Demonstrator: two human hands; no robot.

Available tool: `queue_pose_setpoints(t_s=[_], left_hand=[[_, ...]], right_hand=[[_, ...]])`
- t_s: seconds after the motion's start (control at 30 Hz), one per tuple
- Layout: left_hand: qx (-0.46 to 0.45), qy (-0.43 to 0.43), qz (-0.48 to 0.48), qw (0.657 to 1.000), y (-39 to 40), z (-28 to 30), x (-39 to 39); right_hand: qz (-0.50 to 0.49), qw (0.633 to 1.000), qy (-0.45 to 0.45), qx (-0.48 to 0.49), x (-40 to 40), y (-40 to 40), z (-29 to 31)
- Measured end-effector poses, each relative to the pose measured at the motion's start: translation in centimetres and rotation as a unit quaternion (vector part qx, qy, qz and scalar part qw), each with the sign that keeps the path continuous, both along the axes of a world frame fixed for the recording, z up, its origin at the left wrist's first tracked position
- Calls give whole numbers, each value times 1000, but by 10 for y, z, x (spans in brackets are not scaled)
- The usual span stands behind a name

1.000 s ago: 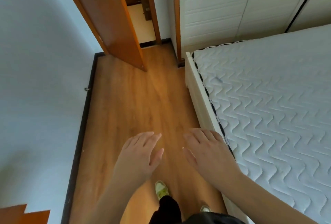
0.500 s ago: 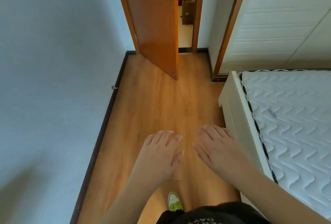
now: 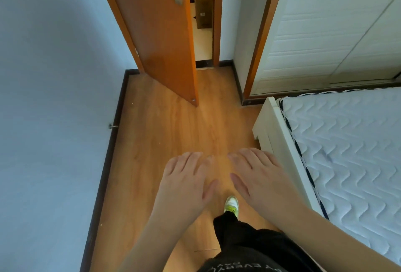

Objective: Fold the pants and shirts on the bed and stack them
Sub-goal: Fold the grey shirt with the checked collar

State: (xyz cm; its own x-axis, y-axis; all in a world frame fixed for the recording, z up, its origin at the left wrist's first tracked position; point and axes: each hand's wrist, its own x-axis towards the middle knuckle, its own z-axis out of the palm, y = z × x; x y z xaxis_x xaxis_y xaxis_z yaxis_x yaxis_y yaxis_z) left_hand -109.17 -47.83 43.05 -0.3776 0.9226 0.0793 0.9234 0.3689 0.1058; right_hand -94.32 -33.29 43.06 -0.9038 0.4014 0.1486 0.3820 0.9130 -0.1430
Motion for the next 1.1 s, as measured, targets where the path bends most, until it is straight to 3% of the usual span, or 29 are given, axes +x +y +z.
queue_pose_setpoints(t_s=[0.2, 0.57, 0.9, 1.1], left_hand=[[-17, 41, -5, 999, 95, 7, -78], [23, 63, 14, 998, 200, 15, -188], [14, 86, -77, 993, 300, 23, -339], [55, 38, -225, 972, 391, 28, -383]], right_hand=[[-47, 999, -12, -8, -57, 92, 5], [-35, 998, -25, -34, -185, 204, 14], [-99, 993, -67, -14, -312, 282, 32], [-210, 977, -43, -5, -331, 335, 30]])
